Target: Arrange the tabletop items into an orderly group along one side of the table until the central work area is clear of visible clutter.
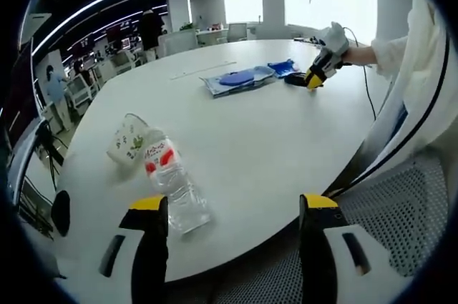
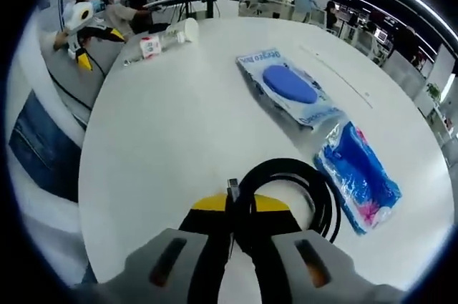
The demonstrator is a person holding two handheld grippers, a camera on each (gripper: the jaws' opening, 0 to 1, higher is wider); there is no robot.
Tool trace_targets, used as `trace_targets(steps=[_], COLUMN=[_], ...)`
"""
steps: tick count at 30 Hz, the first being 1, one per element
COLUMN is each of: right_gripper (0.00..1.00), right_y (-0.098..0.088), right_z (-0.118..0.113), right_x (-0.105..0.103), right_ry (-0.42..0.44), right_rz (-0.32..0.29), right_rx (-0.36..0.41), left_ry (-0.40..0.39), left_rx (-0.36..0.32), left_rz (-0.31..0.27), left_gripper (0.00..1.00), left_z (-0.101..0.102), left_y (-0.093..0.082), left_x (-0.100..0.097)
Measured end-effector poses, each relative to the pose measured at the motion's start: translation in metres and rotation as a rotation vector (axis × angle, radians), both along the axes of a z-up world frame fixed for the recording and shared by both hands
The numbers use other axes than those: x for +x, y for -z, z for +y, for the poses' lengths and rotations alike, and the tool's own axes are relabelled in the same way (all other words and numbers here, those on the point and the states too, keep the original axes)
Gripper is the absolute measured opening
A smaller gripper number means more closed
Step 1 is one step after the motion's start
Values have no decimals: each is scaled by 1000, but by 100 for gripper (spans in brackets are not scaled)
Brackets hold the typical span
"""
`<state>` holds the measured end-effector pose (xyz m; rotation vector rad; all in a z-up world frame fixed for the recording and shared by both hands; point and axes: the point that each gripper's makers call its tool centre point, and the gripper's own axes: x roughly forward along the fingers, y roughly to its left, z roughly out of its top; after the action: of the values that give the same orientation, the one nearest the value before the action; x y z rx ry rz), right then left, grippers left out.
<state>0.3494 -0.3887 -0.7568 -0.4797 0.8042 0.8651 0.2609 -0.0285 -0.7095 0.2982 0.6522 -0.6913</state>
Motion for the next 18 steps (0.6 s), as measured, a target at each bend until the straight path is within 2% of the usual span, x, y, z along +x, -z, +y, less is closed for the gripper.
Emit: trace_targets(steps=[10, 18], right_gripper=[9, 9], right_y=[9, 10], right_z=[1, 1], right_x=[-2, 0], right_ry=[4, 27], right_rz=[37, 73], right_rx=[2, 45], left_ry=[7, 7], left_rx=[14, 20], left_rz=[11, 15], left_gripper=[76, 76], left_z=[7, 21], left_y=[8, 18], left_x=[0, 4])
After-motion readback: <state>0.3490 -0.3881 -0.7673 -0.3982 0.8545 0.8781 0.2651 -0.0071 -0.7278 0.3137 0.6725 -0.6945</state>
